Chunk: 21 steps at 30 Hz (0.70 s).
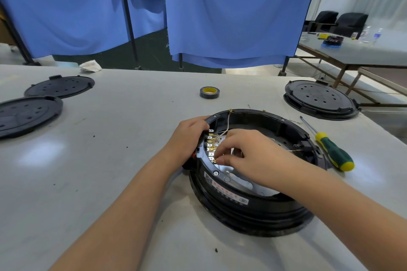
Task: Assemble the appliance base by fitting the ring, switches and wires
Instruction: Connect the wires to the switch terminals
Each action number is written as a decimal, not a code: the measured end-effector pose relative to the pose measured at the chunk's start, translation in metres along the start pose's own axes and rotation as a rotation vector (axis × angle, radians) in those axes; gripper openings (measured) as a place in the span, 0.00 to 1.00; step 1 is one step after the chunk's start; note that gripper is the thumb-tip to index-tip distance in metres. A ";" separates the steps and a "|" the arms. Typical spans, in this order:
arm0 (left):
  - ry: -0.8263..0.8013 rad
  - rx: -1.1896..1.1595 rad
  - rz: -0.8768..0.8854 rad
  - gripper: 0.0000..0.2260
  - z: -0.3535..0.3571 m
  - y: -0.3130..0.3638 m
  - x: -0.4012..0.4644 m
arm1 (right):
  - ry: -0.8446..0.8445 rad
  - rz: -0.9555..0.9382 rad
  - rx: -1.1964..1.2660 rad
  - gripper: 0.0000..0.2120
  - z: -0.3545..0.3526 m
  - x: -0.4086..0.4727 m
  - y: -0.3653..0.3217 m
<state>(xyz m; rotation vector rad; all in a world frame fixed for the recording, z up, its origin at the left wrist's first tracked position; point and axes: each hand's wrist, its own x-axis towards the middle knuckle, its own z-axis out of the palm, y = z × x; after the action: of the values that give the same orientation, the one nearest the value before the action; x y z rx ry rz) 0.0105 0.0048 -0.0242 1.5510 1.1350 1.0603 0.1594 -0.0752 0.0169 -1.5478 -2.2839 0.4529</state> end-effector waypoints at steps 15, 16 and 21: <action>0.010 -0.020 -0.003 0.12 0.000 -0.001 0.000 | 0.052 0.013 -0.030 0.03 0.004 0.000 0.000; 0.013 -0.018 -0.004 0.12 0.000 -0.001 0.000 | 0.053 0.015 -0.027 0.04 0.004 0.000 0.000; 0.023 -0.041 -0.019 0.12 0.001 -0.002 0.001 | 0.052 0.024 -0.019 0.03 0.004 0.001 0.001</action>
<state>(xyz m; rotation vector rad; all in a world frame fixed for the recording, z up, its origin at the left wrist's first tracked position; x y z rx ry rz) 0.0108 0.0058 -0.0263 1.4970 1.1349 1.0850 0.1579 -0.0748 0.0128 -1.5796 -2.2392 0.3933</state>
